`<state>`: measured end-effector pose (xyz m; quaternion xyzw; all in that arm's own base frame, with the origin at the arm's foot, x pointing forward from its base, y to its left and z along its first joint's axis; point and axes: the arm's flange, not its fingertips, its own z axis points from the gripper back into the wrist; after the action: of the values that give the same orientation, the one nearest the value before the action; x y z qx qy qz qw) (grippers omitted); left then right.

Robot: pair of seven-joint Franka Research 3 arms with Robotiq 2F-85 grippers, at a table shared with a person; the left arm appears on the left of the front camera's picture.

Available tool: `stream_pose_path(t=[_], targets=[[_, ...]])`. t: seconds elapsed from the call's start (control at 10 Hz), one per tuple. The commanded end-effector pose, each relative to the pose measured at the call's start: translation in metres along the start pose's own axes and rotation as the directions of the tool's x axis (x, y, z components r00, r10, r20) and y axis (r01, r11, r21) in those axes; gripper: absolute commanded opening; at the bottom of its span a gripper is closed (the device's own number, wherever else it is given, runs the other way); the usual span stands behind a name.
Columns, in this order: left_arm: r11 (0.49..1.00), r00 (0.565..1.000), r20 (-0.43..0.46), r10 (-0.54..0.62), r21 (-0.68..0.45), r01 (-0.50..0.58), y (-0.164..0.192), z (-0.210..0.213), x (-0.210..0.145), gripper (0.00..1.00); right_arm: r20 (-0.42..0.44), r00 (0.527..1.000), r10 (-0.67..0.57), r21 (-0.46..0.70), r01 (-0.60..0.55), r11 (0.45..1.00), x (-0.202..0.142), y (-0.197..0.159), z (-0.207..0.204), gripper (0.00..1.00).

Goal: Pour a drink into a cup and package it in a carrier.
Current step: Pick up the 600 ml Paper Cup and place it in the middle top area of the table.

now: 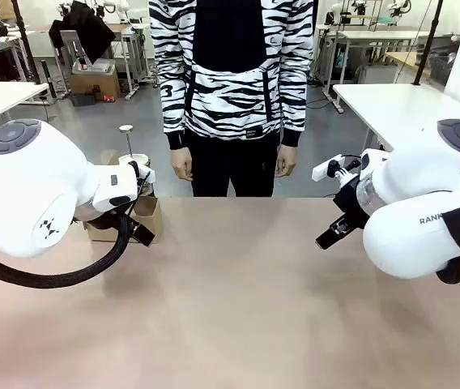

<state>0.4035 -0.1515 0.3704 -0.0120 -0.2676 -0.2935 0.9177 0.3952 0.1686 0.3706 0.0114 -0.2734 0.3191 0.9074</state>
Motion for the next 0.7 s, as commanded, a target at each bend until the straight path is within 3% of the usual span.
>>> stream_pose_path(t=[0.0, 0.6], targets=[[1.000, 1.000, 0.000, 0.000, 0.000, 0.000, 0.0000, 0.0000, 0.0000, 1.00, 0.000, 1.000, 0.000, 0.000, 0.000, 1.000, 0.0000, 0.0000, 0.0000, 1.00], [1.000, 1.000, 0.000, 0.000, 0.000, 0.000, 0.0000, 0.0000, 0.0000, 1.00, 0.000, 1.000, 0.000, 0.000, 0.000, 1.000, 0.0000, 0.0000, 0.0000, 1.00]])
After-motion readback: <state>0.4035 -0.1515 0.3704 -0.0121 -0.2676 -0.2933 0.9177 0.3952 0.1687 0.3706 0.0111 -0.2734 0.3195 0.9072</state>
